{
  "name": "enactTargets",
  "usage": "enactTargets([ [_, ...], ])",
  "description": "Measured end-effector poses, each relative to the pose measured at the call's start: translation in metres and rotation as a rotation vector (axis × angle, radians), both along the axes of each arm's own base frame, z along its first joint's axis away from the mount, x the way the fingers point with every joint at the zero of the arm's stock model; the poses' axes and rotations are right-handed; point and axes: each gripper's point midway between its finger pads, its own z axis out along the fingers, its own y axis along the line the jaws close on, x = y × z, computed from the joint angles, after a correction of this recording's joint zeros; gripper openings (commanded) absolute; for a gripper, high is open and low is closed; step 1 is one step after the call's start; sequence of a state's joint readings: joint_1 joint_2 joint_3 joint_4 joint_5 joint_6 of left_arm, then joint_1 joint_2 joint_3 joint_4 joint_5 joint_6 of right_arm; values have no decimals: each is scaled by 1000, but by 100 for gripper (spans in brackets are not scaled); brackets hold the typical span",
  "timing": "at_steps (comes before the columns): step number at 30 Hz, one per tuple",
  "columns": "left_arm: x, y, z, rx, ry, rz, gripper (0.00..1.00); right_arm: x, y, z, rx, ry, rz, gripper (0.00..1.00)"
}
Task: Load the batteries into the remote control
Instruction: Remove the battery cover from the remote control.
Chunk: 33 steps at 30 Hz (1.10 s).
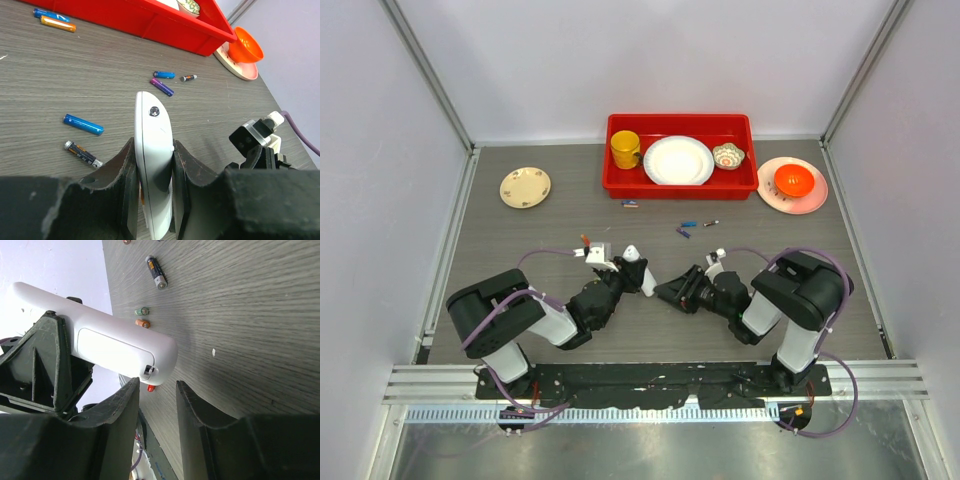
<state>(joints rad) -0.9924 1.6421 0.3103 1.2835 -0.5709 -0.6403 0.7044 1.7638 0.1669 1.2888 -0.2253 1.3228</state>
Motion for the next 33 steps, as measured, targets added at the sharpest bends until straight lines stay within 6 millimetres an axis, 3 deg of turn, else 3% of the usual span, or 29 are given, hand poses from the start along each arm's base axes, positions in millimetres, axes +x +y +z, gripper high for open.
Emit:
enactTargets([
  [14, -3, -1, -3, -8, 13, -13, 0, 1, 1, -1, 8, 14, -3, 40],
  [33, -6, -2, -13, -7, 40, -26, 0, 3, 4, -5, 8, 28, -1, 32],
])
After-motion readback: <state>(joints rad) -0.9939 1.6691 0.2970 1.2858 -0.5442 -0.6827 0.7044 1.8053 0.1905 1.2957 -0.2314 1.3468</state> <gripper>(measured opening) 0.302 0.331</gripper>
